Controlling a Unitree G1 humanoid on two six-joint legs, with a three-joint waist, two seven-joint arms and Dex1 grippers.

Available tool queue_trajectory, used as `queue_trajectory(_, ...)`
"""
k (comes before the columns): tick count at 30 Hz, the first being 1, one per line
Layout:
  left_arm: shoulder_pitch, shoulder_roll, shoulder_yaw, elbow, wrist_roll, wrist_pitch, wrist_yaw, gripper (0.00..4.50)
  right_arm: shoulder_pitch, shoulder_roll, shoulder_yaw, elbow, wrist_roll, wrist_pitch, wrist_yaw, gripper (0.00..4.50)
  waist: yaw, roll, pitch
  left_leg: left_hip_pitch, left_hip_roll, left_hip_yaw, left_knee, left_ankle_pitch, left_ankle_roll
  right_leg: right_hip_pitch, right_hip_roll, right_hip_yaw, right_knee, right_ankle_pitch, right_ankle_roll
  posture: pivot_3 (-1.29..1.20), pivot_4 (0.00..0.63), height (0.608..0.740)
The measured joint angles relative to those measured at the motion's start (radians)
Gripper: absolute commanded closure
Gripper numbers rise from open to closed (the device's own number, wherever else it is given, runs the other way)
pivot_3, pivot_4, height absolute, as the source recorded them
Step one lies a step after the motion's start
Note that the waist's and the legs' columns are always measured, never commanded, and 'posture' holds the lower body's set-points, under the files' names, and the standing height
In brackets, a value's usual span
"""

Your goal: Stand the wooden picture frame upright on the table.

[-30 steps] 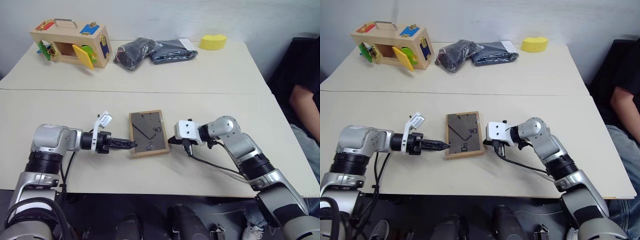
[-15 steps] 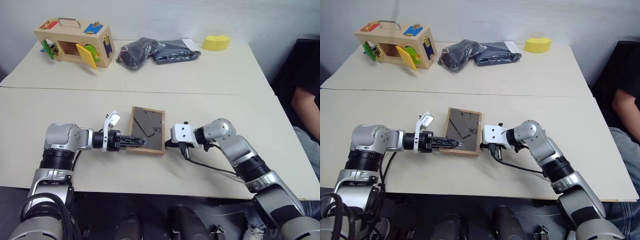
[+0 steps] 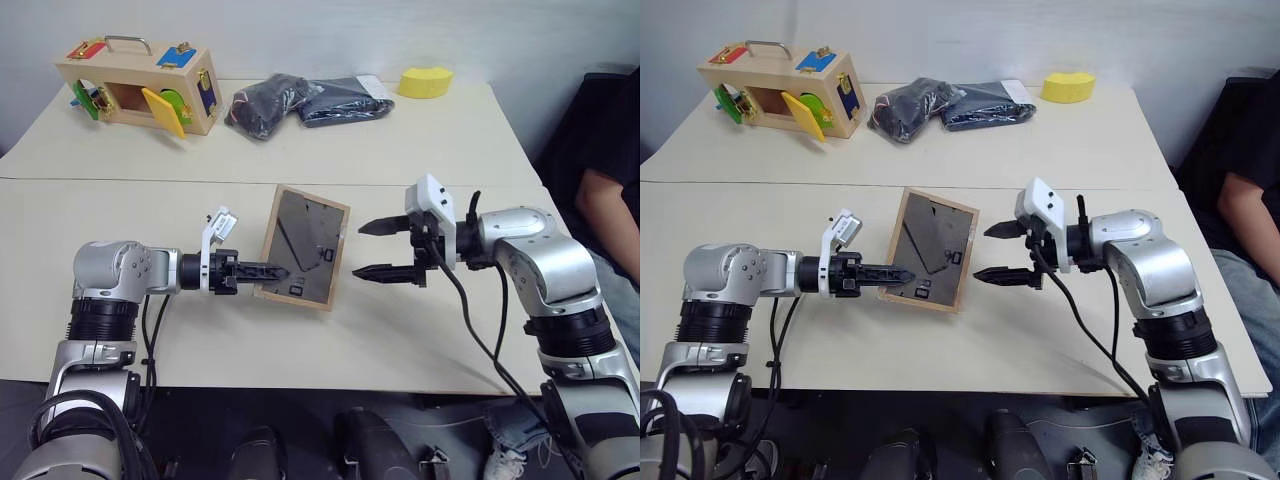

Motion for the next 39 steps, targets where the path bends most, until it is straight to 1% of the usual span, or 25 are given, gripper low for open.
queue_trajectory(3, 0.003, 0.001, 0.005, -0.036, -0.025, 0.011, 0.001, 3.24, -0.021, 0.058, 0.018, 0.024, 0.001, 0.014, -0.048, 0.00, 0.002, 0.000, 0.000, -0.002, 0.000, 0.000, 0.000, 0.000, 0.000, -0.002, 0.000, 0.000, 0.000, 0.000, 0.000, 0.00, 0.150, 0.740)
queue_trajectory(5, 0.005, 0.011, 0.005, -0.053, -0.027, 0.017, 0.003, 3.24, -0.062, 0.106, 0.022, 0.058, 0.007, 0.013, -0.076, 0.00, -0.001, 0.000, 0.000, -0.002, 0.000, 0.000, 0.000, 0.000, 0.000, -0.003, 0.000, 0.000, 0.001, 0.000, 0.000, 0.00, 0.150, 0.740)
queue_trajectory(8, 0.005, 0.013, -0.007, -0.064, -0.034, 0.013, 0.002, 3.24, -0.094, 0.157, 0.027, 0.073, 0.021, 0.013, -0.095, 0.00, 0.001, 0.000, 0.000, -0.002, 0.000, 0.000, 0.000, 0.000, 0.000, -0.003, 0.000, 0.000, 0.000, 0.000, 0.000, 0.00, 0.150, 0.740)
queue_trajectory(11, -0.003, 0.013, -0.034, -0.060, -0.034, 0.000, 0.004, 3.24, -0.095, 0.186, 0.055, 0.052, 0.050, 0.031, -0.093, 0.00, 0.002, 0.000, 0.000, -0.004, 0.000, 0.000, 0.000, 0.000, 0.000, -0.004, 0.000, 0.000, 0.000, 0.000, 0.000, 0.00, 0.150, 0.740)
queue_trajectory(14, -0.016, 0.013, -0.040, -0.049, -0.034, -0.018, 0.007, 3.24, -0.095, 0.190, 0.067, 0.014, 0.080, 0.054, -0.093, 0.00, 0.002, 0.000, 0.000, -0.004, 0.000, 0.000, 0.000, 0.000, 0.000, -0.004, 0.000, 0.000, 0.000, 0.000, 0.000, 0.00, 0.150, 0.740)
queue_trajectory(17, -0.019, 0.013, -0.041, -0.044, -0.033, -0.030, 0.013, 3.24, -0.094, 0.165, 0.066, -0.009, 0.083, 0.054, -0.109, 0.00, 0.002, 0.000, 0.000, -0.004, 0.000, 0.000, 0.000, 0.000, 0.000, -0.004, 0.000, 0.000, 0.000, 0.000, 0.000, 0.00, 0.150, 0.740)
queue_trajectory(20, -0.018, 0.029, -0.041, -0.043, -0.033, -0.031, 0.017, 3.24, -0.080, 0.072, 0.038, -0.029, 0.069, 0.031, -0.116, 0.00, 0.003, 0.000, 0.000, -0.005, 0.000, 0.000, 0.000, 0.000, 0.000, -0.005, 0.000, 0.000, 0.000, 0.000, 0.000, 0.00, 0.150, 0.740)
queue_trajectory(22, -0.019, 0.035, -0.039, -0.046, -0.035, -0.031, 0.018, 3.24, -0.047, -0.018, 0.029, -0.034, 0.024, -0.058, -0.104, 0.00, 0.005, 0.000, 0.000, -0.004, -0.001, 0.000, 0.000, 0.000, 0.000, -0.004, 0.000, 0.000, -0.001, 0.000, 0.000, 0.00, 0.150, 0.740)
queue_trajectory(23, -0.018, 0.036, -0.038, -0.048, -0.038, -0.027, 0.019, 3.24, 0.001, -0.097, 0.028, -0.028, -0.027, -0.166, -0.086, 0.00, 0.009, 0.000, 0.000, -0.005, -0.001, 0.000, -0.001, 0.000, 0.000, -0.004, 0.000, 0.000, -0.003, 0.000, 0.000, 0.00, 0.150, 0.740)
queue_trajectory(24, -0.013, 0.047, -0.035, -0.048, -0.041, -0.023, 0.020, 3.24, 0.043, -0.153, 0.023, -0.005, -0.078, -0.264, -0.076, 0.00, 0.011, -0.001, 0.000, -0.005, -0.001, 0.000, -0.001, 0.000, 0.001, -0.003, 0.000, 0.000, -0.004, 0.000, 0.000, 0.00, 0.150, 0.740)
queue_trajectory(25, -0.011, 0.059, -0.033, -0.048, -0.041, -0.020, 0.023, 3.24, 0.079, -0.181, 0.016, 0.026, -0.129, -0.378, -0.078, 0.00, 0.009, -0.001, 0.001, -0.005, -0.001, 0.000, -0.001, 0.000, 0.001, -0.003, 0.000, 0.000, -0.004, 0.000, 0.000, 0.00, 0.150, 0.740)
queue_trajectory(27, -0.014, 0.064, -0.026, -0.049, -0.042, -0.020, 0.027, 3.24, 0.110, -0.187, 0.015, 0.082, -0.221, -0.596, -0.112, 0.00, 0.002, -0.001, 0.001, -0.004, -0.001, 0.001, -0.001, 0.000, 0.001, -0.004, 0.001, 0.003, -0.003, 0.000, 0.001, 0.00, 0.150, 0.740)
queue_trajectory(29, -0.015, 0.057, -0.026, -0.051, -0.047, -0.019, 0.027, 3.24, 0.104, -0.184, 0.045, 0.212, -0.428, -1.018, -0.280, 0.00, -0.011, -0.002, 0.001, -0.002, -0.002, 0.000, -0.001, 0.000, 0.000, -0.005, 0.002, 0.005, -0.001, 0.000, 0.001, 0.00, 0.150, 0.740)
queue_trajectory(32, -0.018, 0.056, -0.026, -0.051, -0.048, -0.010, 0.031, 3.24, 0.049, -0.169, 0.079, 0.372, -0.670, -1.412, -0.511, 0.00, -0.030, -0.002, 0.002, -0.003, -0.002, 0.001, -0.002, 0.001, -0.001, -0.008, 0.003, 0.008, 0.002, 0.000, 0.000, 0.00, 0.150, 0.740)
queue_trajectory(33, -0.020, 0.056, -0.026, -0.051, -0.049, -0.003, 0.033, 3.24, 0.015, -0.153, 0.093, 0.430, -0.786, -1.544, -0.627, 0.00, -0.034, -0.002, 0.002, -0.003, -0.002, 0.001, -0.002, 0.001, -0.002, -0.009, 0.004, 0.009, 0.003, 0.000, 0.000, 0.00, 0.150, 0.740)
queue_trajectory(34, -0.024, 0.055, -0.026, -0.051, -0.051, 0.001, 0.034, 3.24, -0.009, -0.140, 0.108, 0.458, -0.858, -1.609, -0.703, 0.00, -0.038, -0.002, 0.002, -0.003, -0.002, 0.002, -0.002, 0.001, -0.002, -0.010, 0.004, 0.009, 0.004, 0.000, 0.000, 0.00, 0.150, 0.740)
queue_trajectory(35, -0.029, 0.055, -0.027, -0.051, -0.053, 0.009, 0.034, 3.24, -0.043, -0.119, 0.127, 0.494, -0.961, -1.684, -0.816, 0.00, -0.042, -0.002, 0.002, -0.003, -0.001, 0.002, -0.002, 0.002, -0.003, -0.011, 0.004, 0.010, 0.005, 0.000, -0.001, 0.00, 0.150, 0.740)
queue_trajectory(36, -0.035, 0.054, -0.030, -0.051, -0.056, 0.012, 0.034, 3.24, -0.059, -0.106, 0.140, 0.508, -1.011, -1.711, -0.871, 0.00, -0.042, -0.002, 0.002, -0.004, -0.001, 0.002, -0.002, 0.002, -0.003, -0.011, 0.004, 0.010, 0.006, -0.001, -0.001, 0.00, 0.150, 0.740)
queue_trajectory(37, -0.044, 0.055, -0.030, -0.051, -0.058, 0.019, 0.036, 3.24, -0.090, -0.082, 0.165, 0.541, -1.111, -1.745, -0.981, 0.00, -0.044, -0.002, 0.002, -0.004, -0.001, 0.002, -0.002, 0.002, -0.004, -0.012, 0.004, 0.010, 0.006, -0.001, -0.001, 0.00, 0.150, 0.740)
queue_trajectory(38, -0.050, 0.060, -0.026, -0.050, -0.058, 0.020, 0.038, 3.24, -0.114, -0.067, 0.188, 0.583, -1.188, -1.756, -1.069, 0.37, -0.046, -0.002, 0.002, -0.003, -0.001, 0.002, -0.002, 0.002, -0.004, -0.012, 0.004, 0.010, 0.007, -0.001, -0.002, 0.00, 0.150, 0.740)
queue_trajectory(39, -0.055, 0.060, -0.026, -0.050, -0.059, 0.021, 0.037, 3.24, -0.125, -0.054, 0.202, 0.605, -1.231, -1.757, -1.118, 0.53, -0.046, -0.002, 0.002, -0.003, -0.001, 0.002, -0.002, 0.002, -0.004, -0.012, 0.004, 0.010, 0.007, -0.001, -0.002, 0.00, 0.150, 0.740)
